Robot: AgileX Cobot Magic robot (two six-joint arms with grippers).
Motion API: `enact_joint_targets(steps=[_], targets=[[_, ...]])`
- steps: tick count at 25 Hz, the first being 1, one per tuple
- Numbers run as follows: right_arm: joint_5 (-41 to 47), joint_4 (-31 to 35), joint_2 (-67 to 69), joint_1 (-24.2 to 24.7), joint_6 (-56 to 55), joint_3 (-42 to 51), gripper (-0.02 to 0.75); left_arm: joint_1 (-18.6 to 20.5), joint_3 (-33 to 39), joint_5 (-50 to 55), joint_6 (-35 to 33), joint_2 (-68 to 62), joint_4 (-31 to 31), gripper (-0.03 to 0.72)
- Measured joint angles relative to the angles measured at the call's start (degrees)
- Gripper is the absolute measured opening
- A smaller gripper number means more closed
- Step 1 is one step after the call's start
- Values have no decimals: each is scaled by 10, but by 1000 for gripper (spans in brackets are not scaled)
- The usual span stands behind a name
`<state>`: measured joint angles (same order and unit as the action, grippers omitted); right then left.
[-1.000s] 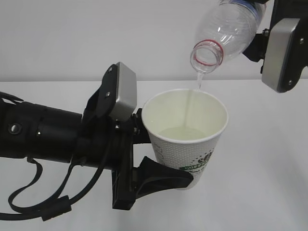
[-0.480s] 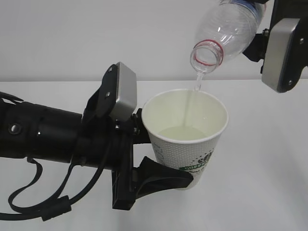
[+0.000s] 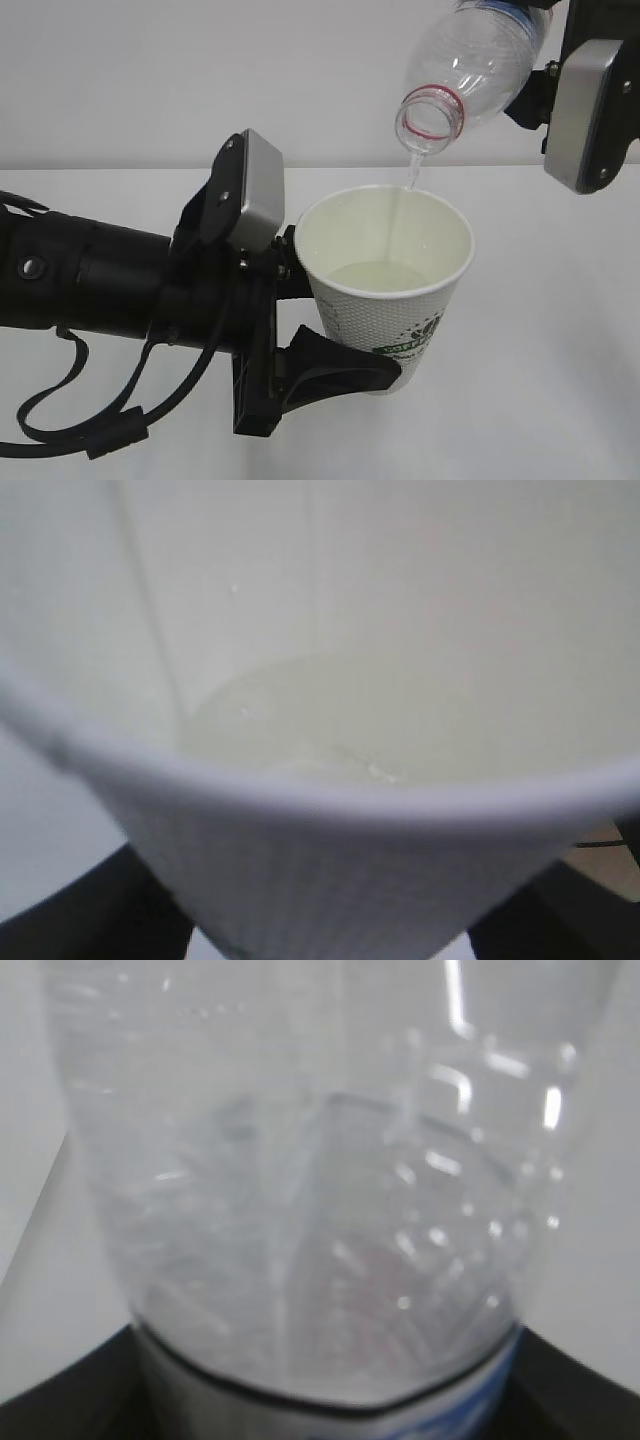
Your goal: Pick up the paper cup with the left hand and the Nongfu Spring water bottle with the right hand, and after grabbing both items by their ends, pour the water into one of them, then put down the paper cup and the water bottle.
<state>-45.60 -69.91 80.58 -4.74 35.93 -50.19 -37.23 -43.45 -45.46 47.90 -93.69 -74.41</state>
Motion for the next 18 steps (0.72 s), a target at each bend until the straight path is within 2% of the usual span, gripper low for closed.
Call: enact_joint_targets(steps=[18], targets=[[13,0,0,0,0,-1,485,0,0,0,0,0,0,543]])
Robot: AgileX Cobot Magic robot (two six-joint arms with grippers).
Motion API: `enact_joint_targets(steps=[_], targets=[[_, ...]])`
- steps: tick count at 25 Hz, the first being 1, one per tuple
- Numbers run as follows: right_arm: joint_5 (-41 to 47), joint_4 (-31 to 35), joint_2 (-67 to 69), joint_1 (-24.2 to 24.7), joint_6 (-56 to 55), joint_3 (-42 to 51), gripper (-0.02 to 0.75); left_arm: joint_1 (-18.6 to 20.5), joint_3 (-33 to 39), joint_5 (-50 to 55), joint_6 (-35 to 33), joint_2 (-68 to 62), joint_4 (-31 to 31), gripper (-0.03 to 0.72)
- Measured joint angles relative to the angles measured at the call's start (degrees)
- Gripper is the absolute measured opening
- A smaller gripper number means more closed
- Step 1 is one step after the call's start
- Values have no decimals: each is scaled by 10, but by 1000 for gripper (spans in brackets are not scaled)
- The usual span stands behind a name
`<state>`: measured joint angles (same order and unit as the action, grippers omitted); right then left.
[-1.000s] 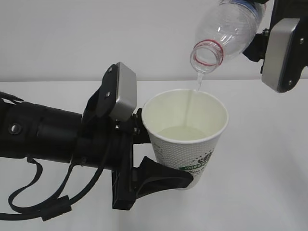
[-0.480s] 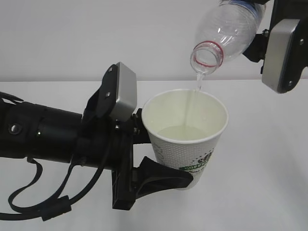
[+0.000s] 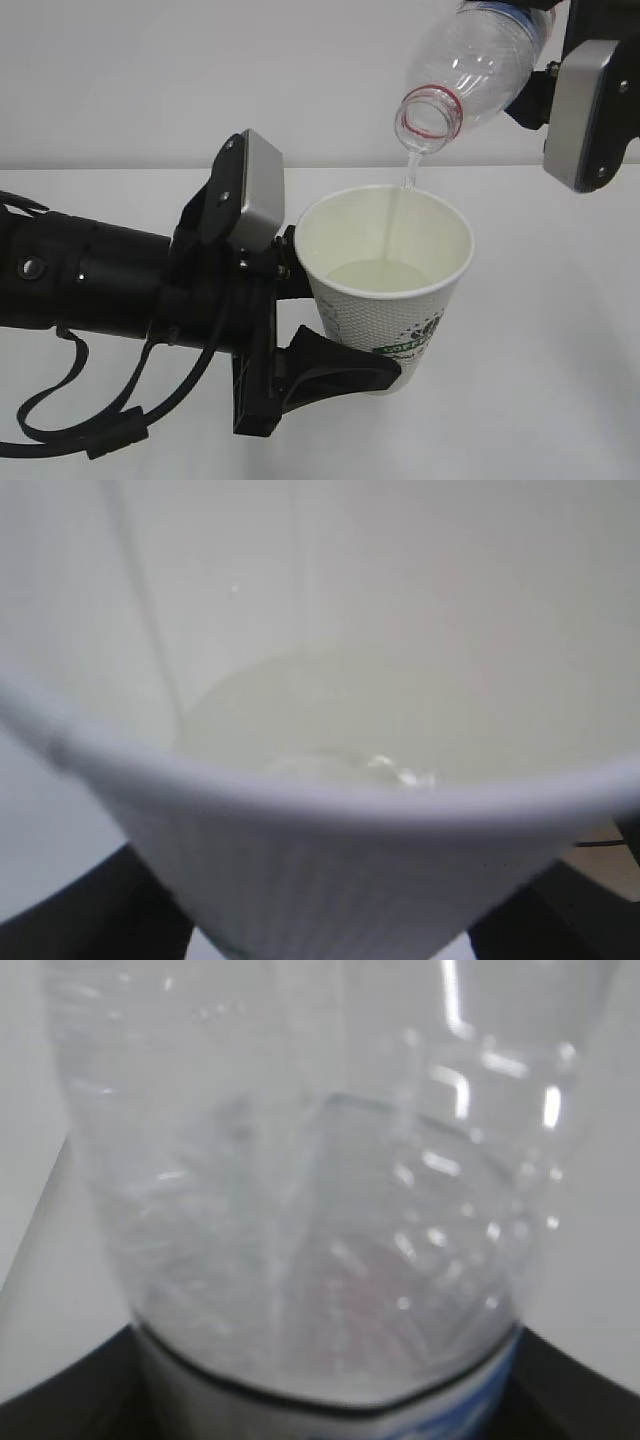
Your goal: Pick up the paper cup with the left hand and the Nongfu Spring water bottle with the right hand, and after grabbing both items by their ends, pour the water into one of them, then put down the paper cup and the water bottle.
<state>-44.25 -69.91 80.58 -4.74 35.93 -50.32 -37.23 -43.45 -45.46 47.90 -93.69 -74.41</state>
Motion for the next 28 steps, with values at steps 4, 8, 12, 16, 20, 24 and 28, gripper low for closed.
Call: enact_joint_targets(steps=[4,8,12,16,20,24,28], targets=[[1,0,0,0,0,0,485,0,0,0,0,0,0,543],[2,0,0,0,0,0,485,0,0,0,0,0,0,543],[2,0,0,0,0,0,485,0,0,1,0,0,0,543],[2,0,0,0,0,0,485,0,0,1,0,0,-1,543],[3,0,0,0,0,0,485,0,0,1,0,0,-1,543],[3,0,0,0,1,0,485,0,0,1,0,0,-1,543],[3,0,0,0,1,0,485,0,0,1,0,0,-1,538]])
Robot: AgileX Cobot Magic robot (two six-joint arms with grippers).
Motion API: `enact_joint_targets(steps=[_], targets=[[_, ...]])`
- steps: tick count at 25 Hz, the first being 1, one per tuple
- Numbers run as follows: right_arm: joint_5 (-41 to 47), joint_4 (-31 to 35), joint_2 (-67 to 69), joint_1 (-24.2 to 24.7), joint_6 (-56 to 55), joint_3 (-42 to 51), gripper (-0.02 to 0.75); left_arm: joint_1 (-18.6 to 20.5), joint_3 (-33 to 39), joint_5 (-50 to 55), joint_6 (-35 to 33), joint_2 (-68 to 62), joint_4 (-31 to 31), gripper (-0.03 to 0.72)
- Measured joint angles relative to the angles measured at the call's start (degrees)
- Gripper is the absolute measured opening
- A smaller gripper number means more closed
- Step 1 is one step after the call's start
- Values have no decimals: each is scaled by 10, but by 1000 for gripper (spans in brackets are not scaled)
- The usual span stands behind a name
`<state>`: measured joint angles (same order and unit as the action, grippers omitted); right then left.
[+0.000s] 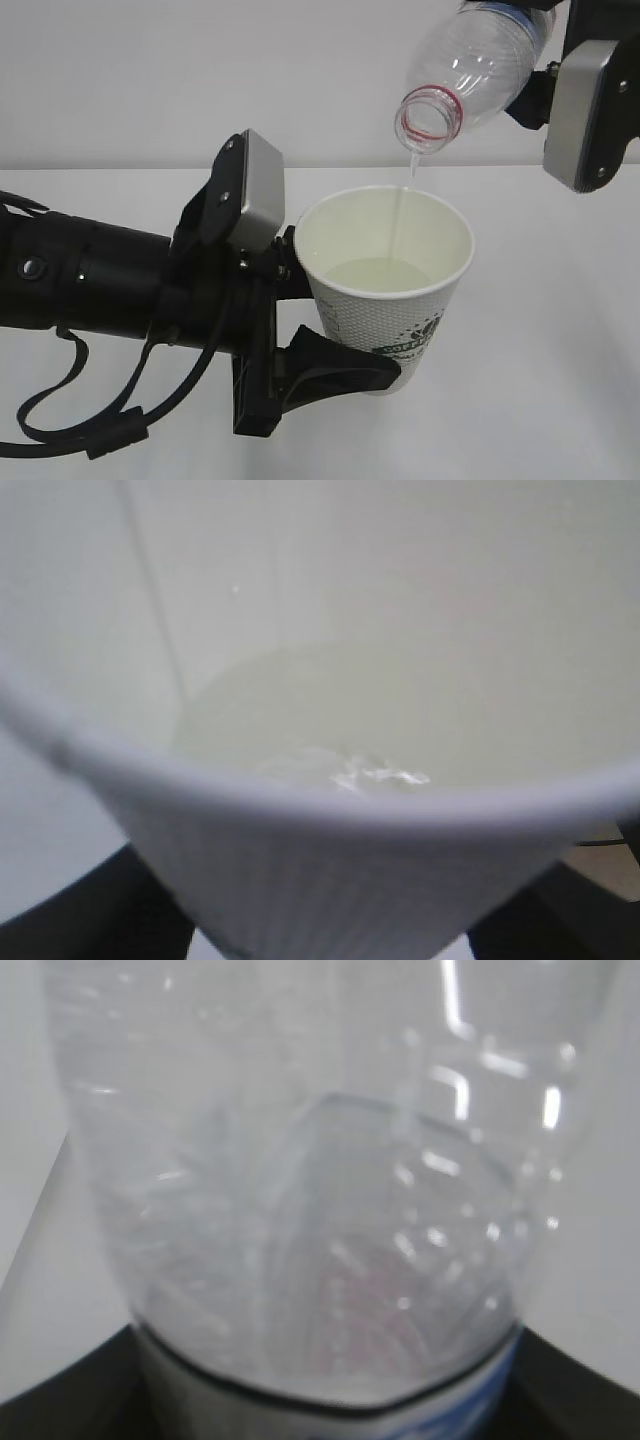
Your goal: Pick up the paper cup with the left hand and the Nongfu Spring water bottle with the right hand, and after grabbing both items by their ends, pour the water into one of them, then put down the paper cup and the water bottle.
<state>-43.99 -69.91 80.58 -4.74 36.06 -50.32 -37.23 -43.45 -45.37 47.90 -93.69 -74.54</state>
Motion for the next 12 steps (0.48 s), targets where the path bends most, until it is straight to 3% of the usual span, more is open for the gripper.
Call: enact_joint_targets(steps=[12], targets=[[0,0,0,0,8,0,485,0,0,0,0,0,0,533]])
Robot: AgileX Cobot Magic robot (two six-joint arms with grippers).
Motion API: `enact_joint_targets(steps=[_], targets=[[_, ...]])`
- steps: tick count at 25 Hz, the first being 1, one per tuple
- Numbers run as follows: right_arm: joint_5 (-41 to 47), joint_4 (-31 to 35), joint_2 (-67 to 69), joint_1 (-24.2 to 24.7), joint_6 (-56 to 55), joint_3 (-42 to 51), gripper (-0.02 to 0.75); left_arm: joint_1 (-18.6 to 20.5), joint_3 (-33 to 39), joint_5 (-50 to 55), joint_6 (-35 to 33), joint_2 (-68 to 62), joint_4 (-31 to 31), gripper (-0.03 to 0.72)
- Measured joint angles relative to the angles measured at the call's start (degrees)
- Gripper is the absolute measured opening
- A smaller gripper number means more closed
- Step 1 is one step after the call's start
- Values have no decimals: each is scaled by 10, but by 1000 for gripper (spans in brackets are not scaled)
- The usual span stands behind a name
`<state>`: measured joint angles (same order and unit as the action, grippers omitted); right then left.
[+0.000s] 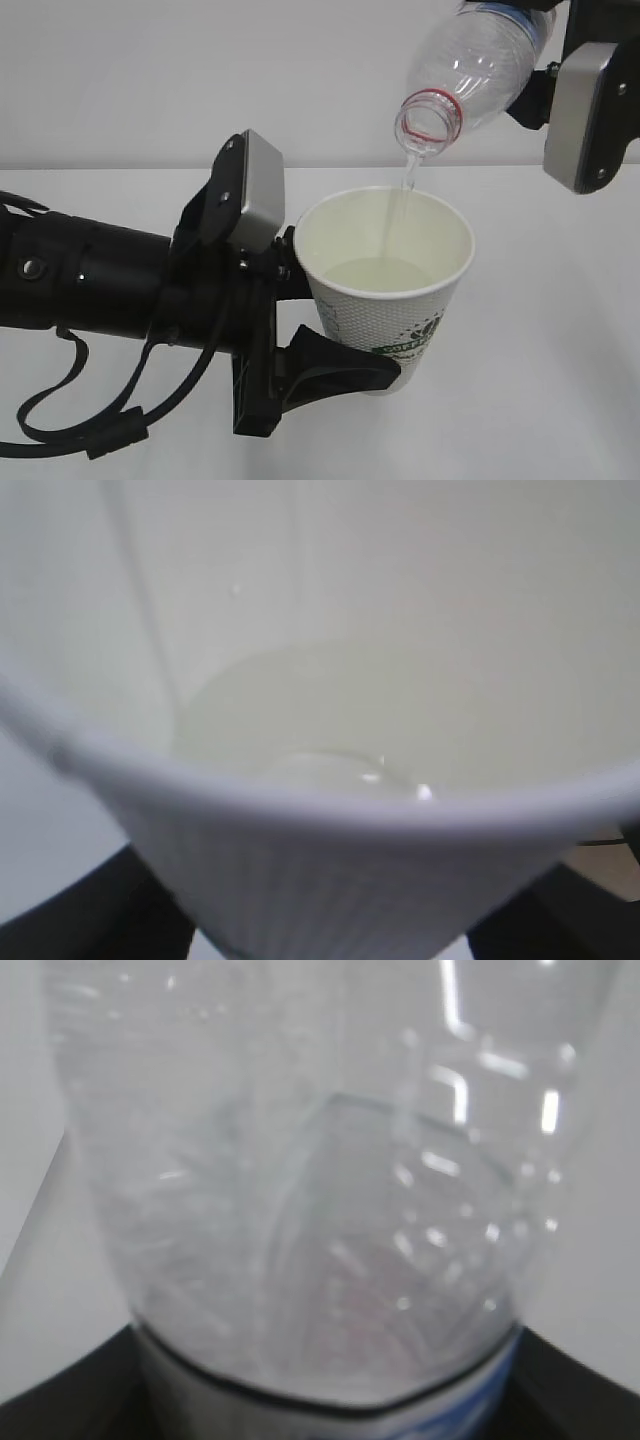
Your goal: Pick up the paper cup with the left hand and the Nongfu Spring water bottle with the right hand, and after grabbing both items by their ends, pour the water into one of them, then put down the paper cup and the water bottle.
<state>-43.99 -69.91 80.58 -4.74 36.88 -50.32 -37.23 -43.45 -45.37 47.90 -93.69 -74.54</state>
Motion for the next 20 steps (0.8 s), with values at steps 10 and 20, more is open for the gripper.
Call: enact_joint_targets(steps=[10,20], targets=[[0,0,0,0,0,0,485,0,0,0,0,0,0,533],[0,0,0,0,0,0,485,0,0,0,0,0,-1,532]])
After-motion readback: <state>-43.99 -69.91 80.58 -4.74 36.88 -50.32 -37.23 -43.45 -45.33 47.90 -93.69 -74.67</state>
